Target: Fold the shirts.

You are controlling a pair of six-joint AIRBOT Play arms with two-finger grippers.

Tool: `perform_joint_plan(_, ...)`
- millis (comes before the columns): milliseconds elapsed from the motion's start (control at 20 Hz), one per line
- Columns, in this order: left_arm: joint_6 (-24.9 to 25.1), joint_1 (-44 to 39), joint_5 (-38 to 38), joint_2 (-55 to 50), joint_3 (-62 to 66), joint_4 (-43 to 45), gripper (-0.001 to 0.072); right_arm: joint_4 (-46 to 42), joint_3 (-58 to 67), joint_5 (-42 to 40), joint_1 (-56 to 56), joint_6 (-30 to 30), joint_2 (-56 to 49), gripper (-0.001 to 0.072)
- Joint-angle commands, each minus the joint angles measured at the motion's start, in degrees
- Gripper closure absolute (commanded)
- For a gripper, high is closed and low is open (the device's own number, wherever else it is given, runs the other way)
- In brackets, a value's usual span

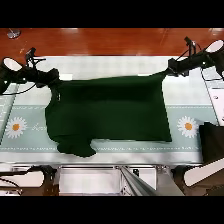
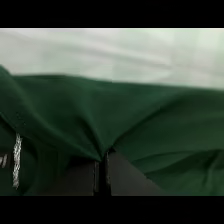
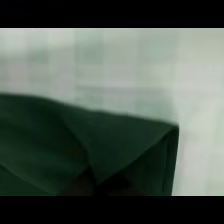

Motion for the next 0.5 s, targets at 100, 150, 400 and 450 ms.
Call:
perform_joint_plan(100,2.7,1.2,-16.9,-1.2,0.2,7.5,0.0685,-1.5,-7.6,9.5,-0.6,-2.6,-0.3,0.0684)
perform_joint_plan(150,2.7,0.9,-18.5,-2.0,0.2,7.5,0.0685,-1.8,-9.7,9.2,-0.6,-2.6,-0.3,0.0684)
perform_joint_plan(400,1.6,-0.7,-23.3,-4.9,0.2,7.6,0.0376,-0.7,-13.7,8.1,-0.7,-0.8,-0.2,0.0342)
perform_joint_plan(450,-0.2,-0.5,-24.7,-4.8,0.4,8.1,0.0019,-0.5,-12.7,9.5,-1.1,-1.0,0.2,0.0095)
